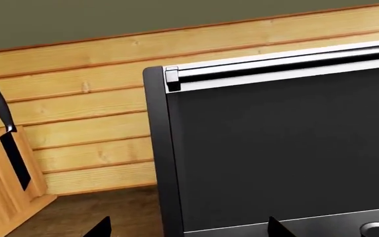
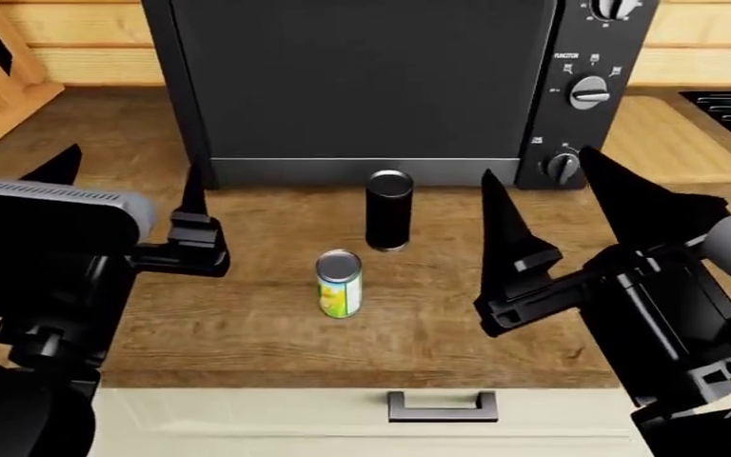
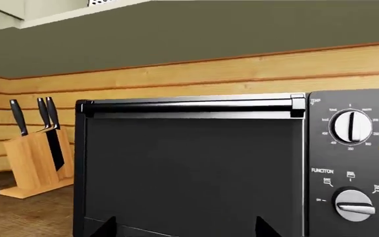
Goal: Pick the cans from the counter and place them in their designated side in the cabinet.
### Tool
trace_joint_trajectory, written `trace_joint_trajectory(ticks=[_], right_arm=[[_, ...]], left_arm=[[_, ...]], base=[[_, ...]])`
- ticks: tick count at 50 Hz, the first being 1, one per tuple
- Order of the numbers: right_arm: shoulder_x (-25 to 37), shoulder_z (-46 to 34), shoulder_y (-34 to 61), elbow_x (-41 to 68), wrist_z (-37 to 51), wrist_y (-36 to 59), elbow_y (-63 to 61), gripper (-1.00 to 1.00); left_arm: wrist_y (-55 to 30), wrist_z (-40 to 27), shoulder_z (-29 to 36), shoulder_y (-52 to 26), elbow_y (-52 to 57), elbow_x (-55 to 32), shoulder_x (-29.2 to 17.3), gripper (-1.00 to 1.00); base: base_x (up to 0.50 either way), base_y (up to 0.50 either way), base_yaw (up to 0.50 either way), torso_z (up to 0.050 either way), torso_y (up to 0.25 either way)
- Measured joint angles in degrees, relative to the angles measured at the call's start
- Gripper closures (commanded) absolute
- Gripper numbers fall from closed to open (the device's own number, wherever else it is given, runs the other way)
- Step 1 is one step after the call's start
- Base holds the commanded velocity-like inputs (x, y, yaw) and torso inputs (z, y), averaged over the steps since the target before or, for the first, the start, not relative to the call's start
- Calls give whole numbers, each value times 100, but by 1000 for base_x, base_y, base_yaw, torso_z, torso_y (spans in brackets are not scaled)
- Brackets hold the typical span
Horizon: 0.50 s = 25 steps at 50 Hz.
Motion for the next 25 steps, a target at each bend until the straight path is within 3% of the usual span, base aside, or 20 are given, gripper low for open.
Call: trace_joint_trajectory(ticks=[5,25], right_arm=[[-23,-152,-132,-76,-46,-219,128,-100],[42,-701,-107,-159,-328,-528,947,-100]], left_arm=[[67,-18,26,42,-34,3,-12,-100],[396,-74,113,259,-175,29,-72,-100]], base=[[322,0,0,0,0],[1,0,0,0,0]])
